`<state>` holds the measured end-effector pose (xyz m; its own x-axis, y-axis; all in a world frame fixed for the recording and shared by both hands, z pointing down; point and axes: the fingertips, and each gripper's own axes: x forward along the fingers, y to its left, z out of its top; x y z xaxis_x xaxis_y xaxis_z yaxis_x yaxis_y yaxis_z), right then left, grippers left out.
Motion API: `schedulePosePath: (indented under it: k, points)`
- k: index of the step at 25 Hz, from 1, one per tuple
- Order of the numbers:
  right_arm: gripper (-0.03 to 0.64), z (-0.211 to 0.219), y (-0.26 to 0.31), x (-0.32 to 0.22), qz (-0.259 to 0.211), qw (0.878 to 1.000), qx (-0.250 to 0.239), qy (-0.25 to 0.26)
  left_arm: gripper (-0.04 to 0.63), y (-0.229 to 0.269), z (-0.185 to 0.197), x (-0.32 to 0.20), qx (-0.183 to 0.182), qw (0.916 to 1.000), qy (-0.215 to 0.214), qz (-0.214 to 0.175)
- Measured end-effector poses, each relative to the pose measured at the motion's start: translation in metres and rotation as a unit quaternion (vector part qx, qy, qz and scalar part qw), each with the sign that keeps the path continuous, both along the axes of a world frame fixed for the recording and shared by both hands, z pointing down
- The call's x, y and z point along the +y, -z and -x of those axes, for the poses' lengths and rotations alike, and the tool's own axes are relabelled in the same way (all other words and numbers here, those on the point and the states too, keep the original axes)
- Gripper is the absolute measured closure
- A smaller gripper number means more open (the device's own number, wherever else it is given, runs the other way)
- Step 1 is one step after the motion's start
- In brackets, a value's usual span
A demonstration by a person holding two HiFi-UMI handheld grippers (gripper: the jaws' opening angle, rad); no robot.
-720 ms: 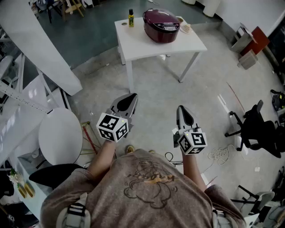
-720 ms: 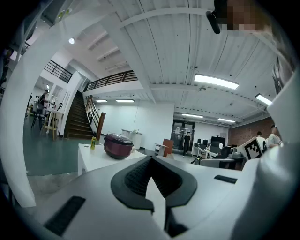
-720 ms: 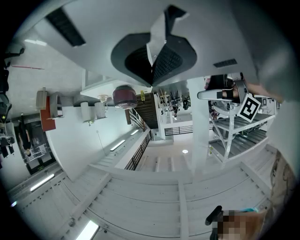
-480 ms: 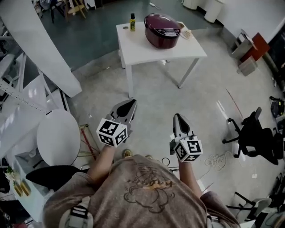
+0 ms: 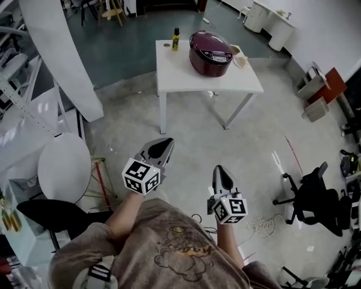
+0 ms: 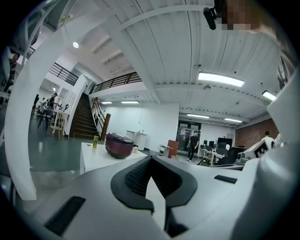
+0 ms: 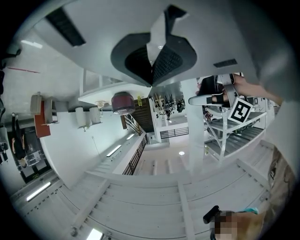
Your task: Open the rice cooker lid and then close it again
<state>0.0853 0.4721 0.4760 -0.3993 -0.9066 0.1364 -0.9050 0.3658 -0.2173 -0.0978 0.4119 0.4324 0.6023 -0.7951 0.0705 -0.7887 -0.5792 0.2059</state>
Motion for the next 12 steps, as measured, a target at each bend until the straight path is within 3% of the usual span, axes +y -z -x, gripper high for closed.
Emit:
schedulePosePath:
  k: [12]
  points:
    - [0.615,-0.005,-0.011,-0.079,0.006,1.0,-0.011,0.0,0.575,0.003,-0.002,-0.077,0.005,0.9999,0.007,-0.006]
